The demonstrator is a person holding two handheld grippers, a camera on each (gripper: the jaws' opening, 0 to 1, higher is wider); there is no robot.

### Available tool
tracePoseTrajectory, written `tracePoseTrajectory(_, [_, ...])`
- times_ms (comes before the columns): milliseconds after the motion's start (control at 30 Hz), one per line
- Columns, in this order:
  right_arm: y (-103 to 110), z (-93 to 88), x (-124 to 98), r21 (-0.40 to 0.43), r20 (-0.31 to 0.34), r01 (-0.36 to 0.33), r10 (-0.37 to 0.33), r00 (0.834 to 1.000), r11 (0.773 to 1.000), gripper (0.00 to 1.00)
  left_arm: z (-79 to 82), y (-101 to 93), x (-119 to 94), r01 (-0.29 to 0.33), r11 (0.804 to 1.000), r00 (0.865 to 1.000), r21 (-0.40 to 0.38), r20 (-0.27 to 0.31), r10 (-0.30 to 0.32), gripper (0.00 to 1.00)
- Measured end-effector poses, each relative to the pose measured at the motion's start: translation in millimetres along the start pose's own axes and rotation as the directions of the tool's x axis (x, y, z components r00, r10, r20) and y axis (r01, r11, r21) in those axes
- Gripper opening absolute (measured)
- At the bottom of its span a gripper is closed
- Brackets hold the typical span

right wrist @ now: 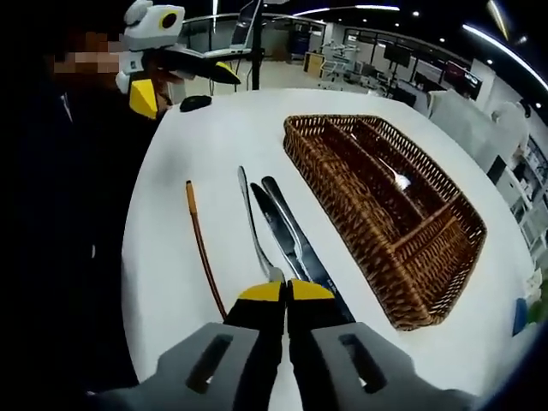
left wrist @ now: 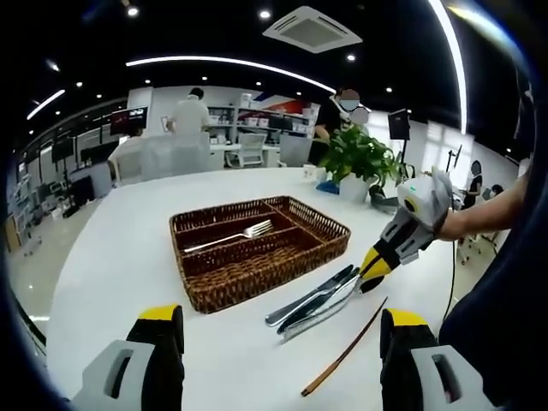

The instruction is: Arrange the knives, forks, and spoons in their matching storage slots by inserting each utensil handle-first until every utensil is classified and aligned in the correct compartment

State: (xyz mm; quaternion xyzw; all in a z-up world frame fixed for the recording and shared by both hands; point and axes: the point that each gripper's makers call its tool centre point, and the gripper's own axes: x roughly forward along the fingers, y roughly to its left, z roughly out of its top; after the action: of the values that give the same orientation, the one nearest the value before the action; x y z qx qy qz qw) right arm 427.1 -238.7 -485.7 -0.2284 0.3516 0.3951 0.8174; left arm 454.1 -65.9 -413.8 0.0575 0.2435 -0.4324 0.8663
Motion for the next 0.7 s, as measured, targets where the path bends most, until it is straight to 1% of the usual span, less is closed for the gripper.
tracePoseTrajectory(400, [-20, 25.5, -15, -0.012, 0.033, 0.028, -0.028, 0.999, 1.0, 0.0, 9.4, 3.3, 3, 0.012, 1.0, 1.0, -0.004, 0.011, -0.012, 1.0])
tracePoseTrajectory(633, [-33, 34.9, -17, -0.033, 0.038, 0.039, -0.037, 0.999, 0.999, 0.0, 8.9, 4.8, 6, 0.019, 1.0, 1.0, -0.006, -0.006, -0.019, 1.0])
tracePoseTrajectory(700, [-41, 39.8, -19, -0.042, 0.042, 0.051, -0.049, 0.998, 0.998, 0.0, 9.6, 5.7, 6, 0.019, 1.0, 1.0, -0.01, -0.009, -0.019, 1.0])
